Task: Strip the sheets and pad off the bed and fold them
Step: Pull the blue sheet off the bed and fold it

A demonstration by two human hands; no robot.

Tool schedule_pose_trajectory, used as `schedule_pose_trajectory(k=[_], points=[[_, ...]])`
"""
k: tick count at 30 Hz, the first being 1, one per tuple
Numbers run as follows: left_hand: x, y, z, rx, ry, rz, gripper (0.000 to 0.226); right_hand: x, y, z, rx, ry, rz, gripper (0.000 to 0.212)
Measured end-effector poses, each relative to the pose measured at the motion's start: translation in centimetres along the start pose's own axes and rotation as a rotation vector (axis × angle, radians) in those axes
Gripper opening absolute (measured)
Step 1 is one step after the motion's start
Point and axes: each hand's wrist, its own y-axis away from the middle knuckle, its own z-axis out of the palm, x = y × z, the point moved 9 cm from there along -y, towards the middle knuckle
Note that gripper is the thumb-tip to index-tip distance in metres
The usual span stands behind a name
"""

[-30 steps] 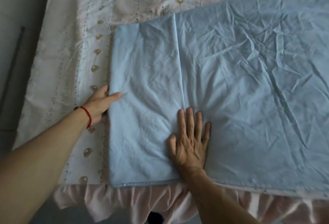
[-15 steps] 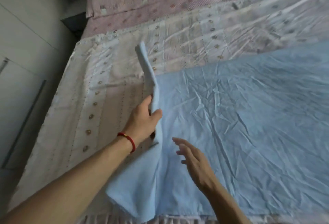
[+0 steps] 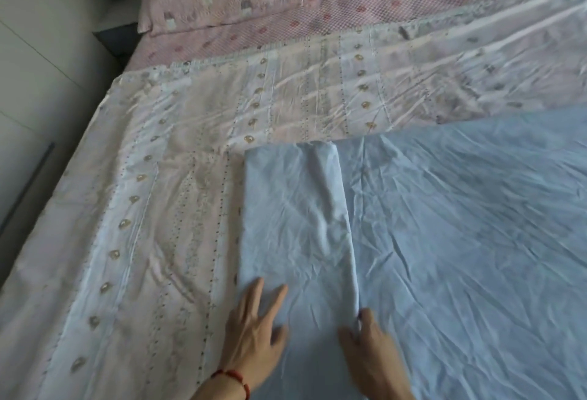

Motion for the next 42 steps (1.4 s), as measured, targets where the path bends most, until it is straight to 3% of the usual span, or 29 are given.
schedule_pose_trajectory(k=[4,6,8,13,17,22,24,30,34,37,40,42], points=[[-0.4,-5.2,-2.2,0.105,-0.032,0.034,0.067,-2.6,-4.7,-3.1,0.13,-0.213,-0.056,0.025],[-0.8,-9.8,-4.2,0.153,-0.064,0.038,0.07,-5.9,-8.8,-5.5,0.23,-0.217,-0.136,0.034],[-1.2,-14.9,-6.3,0.137,-0.056,0.009,0.076,-9.9,-13.6,-7.7,0.316,-0.154,-0.216,0.044],[-0.3,-22.8,-10.1,0.222,-0.076,-0.056,0.066,-20.9,-22.9,-13.0,0.451,0.151,-0.47,0.06],[0.2,-24.2,-7.7,0.293,-0.141,-0.075,0.073,-25.0,-27.8,-13.3,0.295,0.357,-0.555,0.069],[-0.2,-24.7,-6.2,0.39,-0.146,-0.075,0.072,-27.8,-29.1,-14.8,0.311,0.495,-0.741,0.023],[-0.2,-24.7,-6.1,0.412,-0.138,-0.07,0.071,-28.3,-29.2,-14.8,0.245,0.533,-0.795,0.017],[-0.5,-24.7,-5.9,0.447,-0.139,-0.069,0.071,-28.7,-30.4,-15.0,0.064,0.665,-0.739,0.027],[-0.5,-24.9,-5.7,0.462,-0.139,-0.062,0.07,-27.3,-31.6,-15.4,0.012,0.855,-0.634,0.06],[-0.5,-25.0,-5.6,0.47,-0.138,-0.058,0.07,-26.4,-32.5,-16.9,0.12,0.85,-0.533,0.059],[-0.6,-25.2,-5.5,0.468,-0.131,-0.061,0.07,-26.1,-30.6,-17.4,0.417,0.774,-0.511,0.053],[-0.8,-25.4,-5.1,0.45,-0.127,-0.065,0.071,-24.8,-26.1,-15.0,0.588,0.659,-0.605,0.053]])
